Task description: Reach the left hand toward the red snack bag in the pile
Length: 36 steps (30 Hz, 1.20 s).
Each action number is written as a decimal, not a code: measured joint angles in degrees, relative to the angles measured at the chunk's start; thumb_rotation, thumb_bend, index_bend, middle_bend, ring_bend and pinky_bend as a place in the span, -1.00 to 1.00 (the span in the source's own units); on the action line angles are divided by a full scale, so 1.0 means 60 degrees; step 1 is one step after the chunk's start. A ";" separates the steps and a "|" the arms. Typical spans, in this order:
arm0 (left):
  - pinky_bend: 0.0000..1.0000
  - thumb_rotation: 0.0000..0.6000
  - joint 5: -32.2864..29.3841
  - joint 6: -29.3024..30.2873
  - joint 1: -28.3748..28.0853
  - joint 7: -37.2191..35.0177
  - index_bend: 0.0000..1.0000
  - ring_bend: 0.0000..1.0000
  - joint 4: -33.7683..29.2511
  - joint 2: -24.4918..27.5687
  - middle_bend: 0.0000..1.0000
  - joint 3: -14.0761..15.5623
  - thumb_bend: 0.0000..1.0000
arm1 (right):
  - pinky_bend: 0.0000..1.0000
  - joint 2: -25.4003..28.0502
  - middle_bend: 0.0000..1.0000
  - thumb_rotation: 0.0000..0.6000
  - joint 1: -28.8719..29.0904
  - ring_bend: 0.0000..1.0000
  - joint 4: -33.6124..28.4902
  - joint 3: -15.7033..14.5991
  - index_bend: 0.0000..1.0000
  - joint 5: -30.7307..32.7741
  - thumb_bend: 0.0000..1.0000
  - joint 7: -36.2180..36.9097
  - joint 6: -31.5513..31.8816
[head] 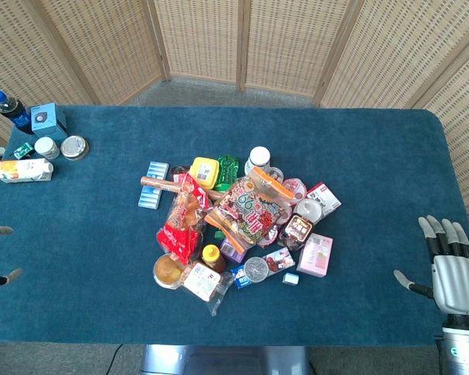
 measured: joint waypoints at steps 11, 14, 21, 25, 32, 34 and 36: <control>-0.80 1.00 -0.0015 -0.0177 -0.0082 0.0157 -0.60 -1.00 0.0152 -0.0090 -1.00 -0.0024 -1.00 | -1.00 0.0014 -1.00 0.65 -0.0010 -1.00 0.0005 0.0023 -1.00 0.0039 -1.00 0.0017 0.0017; -0.83 1.00 -0.0116 -0.0423 -0.0253 0.0229 -0.95 -1.00 0.0304 -0.0225 -1.00 -0.0098 -1.00 | -1.00 0.0007 -1.00 0.67 -0.0005 -1.00 0.0023 0.0033 -1.00 0.0089 -1.00 0.0024 -0.0021; -0.85 1.00 -0.0526 -0.1452 -0.1177 0.0955 -1.00 -1.00 0.0651 -0.0650 -1.00 -0.0439 -1.00 | -1.00 -0.0007 -1.00 0.65 0.0002 -1.00 0.0042 0.0044 -1.00 0.0110 -1.00 -0.0012 -0.0024; -0.85 1.00 -0.0899 -0.2059 -0.1859 0.1486 -1.00 -1.00 0.0746 -0.0968 -1.00 -0.0735 -1.00 | -1.00 0.0007 -1.00 0.66 0.0003 -1.00 0.0044 0.0057 -1.00 0.0123 -1.00 0.0017 -0.0027; -0.86 1.00 -0.1311 -0.2879 -0.3119 0.2713 -1.00 -1.00 0.0733 -0.1739 -1.00 -0.1099 -1.00 | -1.00 0.0058 -1.00 0.66 -0.0010 -1.00 0.0030 0.0090 -1.00 0.0151 -1.00 0.0132 -0.0002; -0.86 1.00 -0.1208 -0.3005 -0.3447 0.2997 -1.00 -1.00 0.0722 -0.2059 -1.00 -0.1130 -1.00 | -1.00 0.0082 -1.00 0.66 -0.0014 -1.00 0.0011 0.0091 -1.00 0.0145 -1.00 0.0159 0.0003; -0.87 1.00 -0.0953 -0.3074 -0.3646 0.3058 -1.00 -1.00 0.0743 -0.2284 -1.00 -0.1131 -1.00 | -1.00 0.0105 -1.00 0.66 -0.0020 -1.00 -0.0010 0.0093 -1.00 0.0134 -1.00 0.0188 0.0016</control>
